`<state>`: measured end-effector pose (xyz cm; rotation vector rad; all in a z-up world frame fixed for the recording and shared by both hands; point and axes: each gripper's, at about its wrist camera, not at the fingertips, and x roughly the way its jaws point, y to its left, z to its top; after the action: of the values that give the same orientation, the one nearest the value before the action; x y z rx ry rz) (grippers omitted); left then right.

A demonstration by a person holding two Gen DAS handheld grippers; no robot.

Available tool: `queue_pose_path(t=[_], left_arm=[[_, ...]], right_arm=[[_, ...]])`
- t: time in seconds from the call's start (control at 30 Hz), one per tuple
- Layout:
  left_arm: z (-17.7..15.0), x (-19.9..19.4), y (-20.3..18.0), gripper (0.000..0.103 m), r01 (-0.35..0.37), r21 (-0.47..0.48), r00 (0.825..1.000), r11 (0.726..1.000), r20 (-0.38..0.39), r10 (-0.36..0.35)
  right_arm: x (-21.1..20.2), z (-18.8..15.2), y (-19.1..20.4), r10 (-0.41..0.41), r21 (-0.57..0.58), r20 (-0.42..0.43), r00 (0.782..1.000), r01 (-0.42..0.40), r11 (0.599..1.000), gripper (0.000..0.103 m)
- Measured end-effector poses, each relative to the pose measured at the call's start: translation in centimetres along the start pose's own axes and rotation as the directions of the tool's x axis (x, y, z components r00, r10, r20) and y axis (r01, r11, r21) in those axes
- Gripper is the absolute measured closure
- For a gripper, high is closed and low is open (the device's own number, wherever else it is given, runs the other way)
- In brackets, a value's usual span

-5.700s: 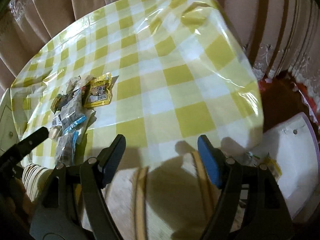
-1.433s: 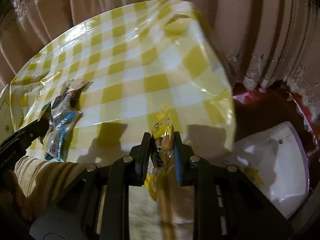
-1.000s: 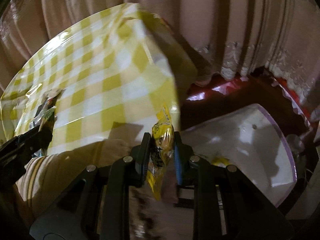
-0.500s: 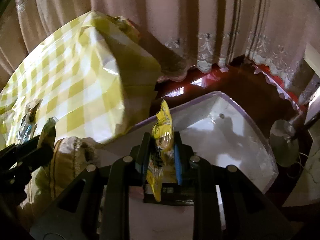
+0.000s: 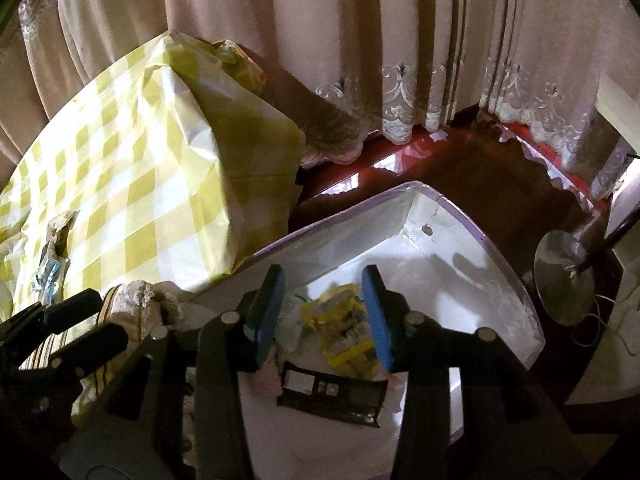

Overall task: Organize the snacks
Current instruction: 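Carry both packets to the white box and open both grippers, then bring both empty grippers back over the snack pile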

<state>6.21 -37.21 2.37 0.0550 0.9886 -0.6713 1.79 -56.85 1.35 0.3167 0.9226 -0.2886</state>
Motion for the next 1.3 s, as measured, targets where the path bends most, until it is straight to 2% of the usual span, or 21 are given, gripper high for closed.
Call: queue_pose_path(t=[0.33,0.8,1.3], left_arm=[[-0.2,-1.2,1.9,0.044,-0.053,-0.03,0.998,0.998,0.026,0.054],[-1.1,-3.6,7.4,0.044,-0.103,-0.135,0.993,0.985,0.048,0.111],[-2.5,-7.2,14.8,0.044,-0.182,-0.263,0.973,0.947,0.089,0.212]], right_arm=[[-0.3,0.0,2.0,0.026,-0.022,-0.006,1.0,-0.026,0.999,0.058],[-0.6,0.4,7.4,0.081,-0.102,-0.005,0.997,-0.081,0.991,0.056],[-0.4,-0.3,15.1,0.148,-0.2,-0.03,0.989,-0.151,0.968,0.054]])
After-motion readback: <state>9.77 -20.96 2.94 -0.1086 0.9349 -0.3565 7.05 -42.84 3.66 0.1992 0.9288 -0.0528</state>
